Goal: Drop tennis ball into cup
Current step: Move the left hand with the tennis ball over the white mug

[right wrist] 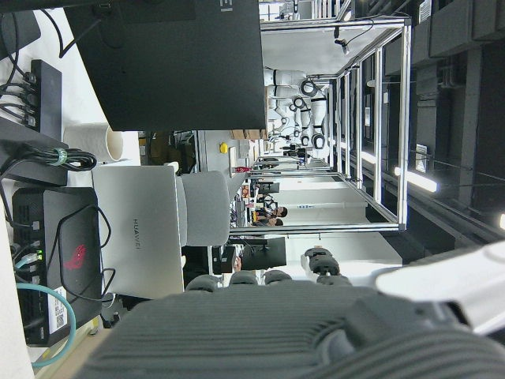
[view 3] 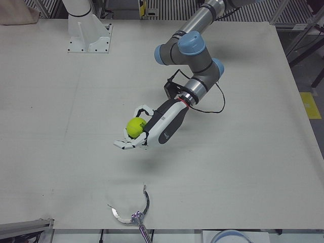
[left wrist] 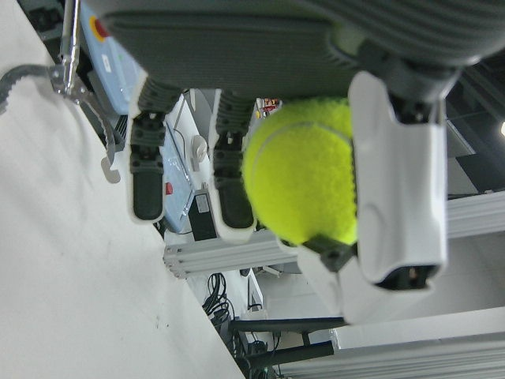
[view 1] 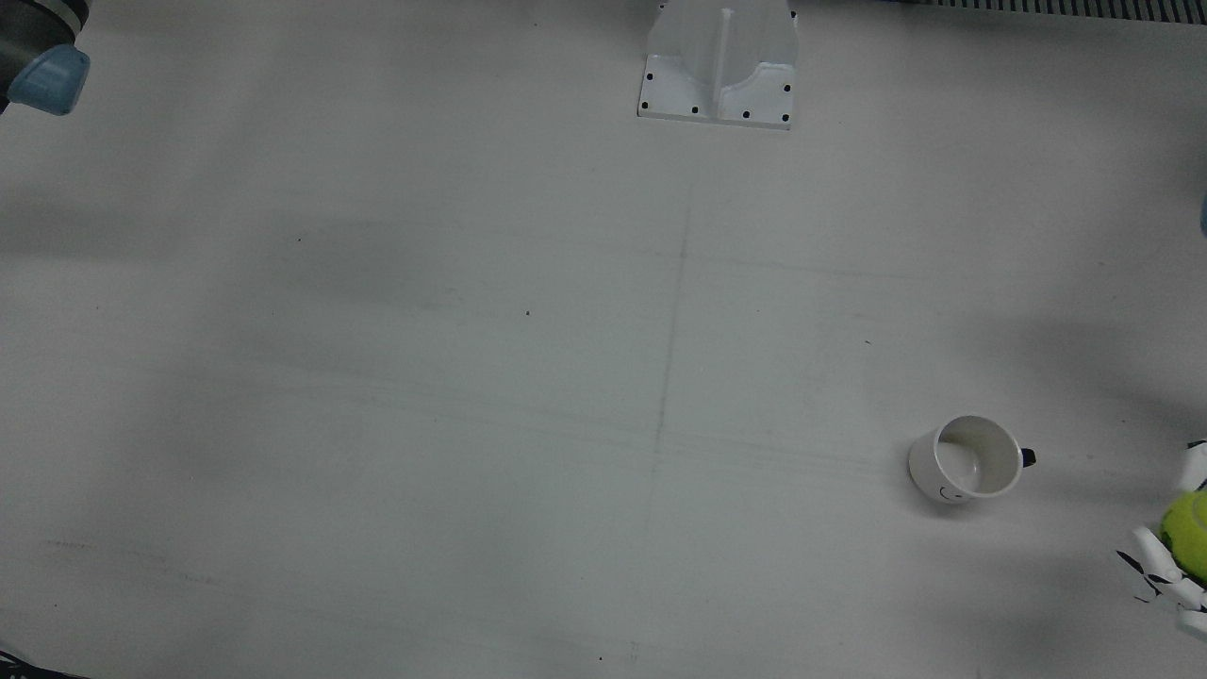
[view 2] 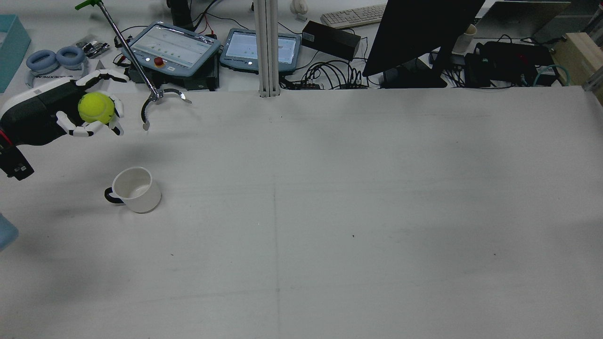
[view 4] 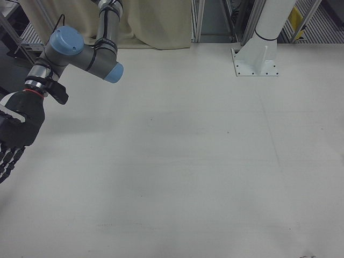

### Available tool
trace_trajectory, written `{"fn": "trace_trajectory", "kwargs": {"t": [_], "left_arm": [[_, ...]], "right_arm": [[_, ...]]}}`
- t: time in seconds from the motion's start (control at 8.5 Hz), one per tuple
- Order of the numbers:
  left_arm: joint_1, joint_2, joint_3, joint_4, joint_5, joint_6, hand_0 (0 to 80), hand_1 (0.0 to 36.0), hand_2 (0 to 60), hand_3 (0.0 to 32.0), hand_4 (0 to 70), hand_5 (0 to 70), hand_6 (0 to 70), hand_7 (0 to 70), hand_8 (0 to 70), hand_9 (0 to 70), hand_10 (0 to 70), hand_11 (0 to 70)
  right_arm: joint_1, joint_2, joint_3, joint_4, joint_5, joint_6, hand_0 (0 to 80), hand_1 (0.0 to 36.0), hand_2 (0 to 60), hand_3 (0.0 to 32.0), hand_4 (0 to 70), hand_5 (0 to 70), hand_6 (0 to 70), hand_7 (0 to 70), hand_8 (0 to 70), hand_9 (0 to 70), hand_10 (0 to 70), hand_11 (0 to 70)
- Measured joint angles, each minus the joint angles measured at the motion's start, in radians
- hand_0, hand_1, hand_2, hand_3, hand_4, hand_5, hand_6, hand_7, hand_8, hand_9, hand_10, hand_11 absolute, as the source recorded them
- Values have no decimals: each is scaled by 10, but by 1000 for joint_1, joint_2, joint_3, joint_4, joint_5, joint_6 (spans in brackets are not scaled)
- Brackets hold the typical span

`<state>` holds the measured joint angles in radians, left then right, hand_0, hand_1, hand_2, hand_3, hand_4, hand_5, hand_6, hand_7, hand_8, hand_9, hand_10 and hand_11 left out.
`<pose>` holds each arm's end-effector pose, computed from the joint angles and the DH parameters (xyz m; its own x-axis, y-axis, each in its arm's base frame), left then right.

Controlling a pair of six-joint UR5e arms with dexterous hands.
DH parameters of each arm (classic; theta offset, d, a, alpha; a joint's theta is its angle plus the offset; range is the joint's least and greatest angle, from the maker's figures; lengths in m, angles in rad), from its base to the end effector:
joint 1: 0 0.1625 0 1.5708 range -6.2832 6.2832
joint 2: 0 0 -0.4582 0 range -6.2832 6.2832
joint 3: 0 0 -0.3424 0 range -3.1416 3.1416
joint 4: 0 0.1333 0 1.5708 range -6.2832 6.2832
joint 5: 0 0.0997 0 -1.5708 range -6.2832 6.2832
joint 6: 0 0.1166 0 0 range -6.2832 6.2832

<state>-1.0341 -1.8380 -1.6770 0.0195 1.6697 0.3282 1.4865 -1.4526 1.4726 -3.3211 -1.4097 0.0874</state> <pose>0.1935 -0.5635 0.5328 -0.8218 -0.4610 -0.3348 0.0927 0.4716 -0.8769 0.1099 -0.5052 0.7274 -0.9942 -0.0882 -0.0608 0.0737 -0.1511 -0.9858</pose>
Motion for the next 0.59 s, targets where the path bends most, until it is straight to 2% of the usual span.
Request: {"fn": "trace_trajectory", "kwargs": {"t": [0.24, 0.47, 0.59], "left_arm": [[80, -3, -4, 3, -8, 51, 696, 360, 600, 320, 42, 363, 700, 700, 533, 498, 269, 423], [114, 0, -2, 4, -10, 72, 720, 360, 600, 320, 32, 348, 700, 700, 518, 485, 267, 421], [116, 3, -3, 3, -10, 75, 775, 360, 600, 320, 0, 300, 580, 553, 432, 370, 265, 421]], "right_arm": [[0, 0, 0, 0, 0, 0, 0, 0, 0, 0, 0, 0, 0, 0, 0, 0, 0, 0], [0, 0, 0, 0, 0, 0, 0, 0, 0, 0, 0, 0, 0, 0, 0, 0, 0, 0], [0, 0, 0, 0, 0, 0, 0, 0, 0, 0, 0, 0, 0, 0, 0, 0, 0, 0]]}}
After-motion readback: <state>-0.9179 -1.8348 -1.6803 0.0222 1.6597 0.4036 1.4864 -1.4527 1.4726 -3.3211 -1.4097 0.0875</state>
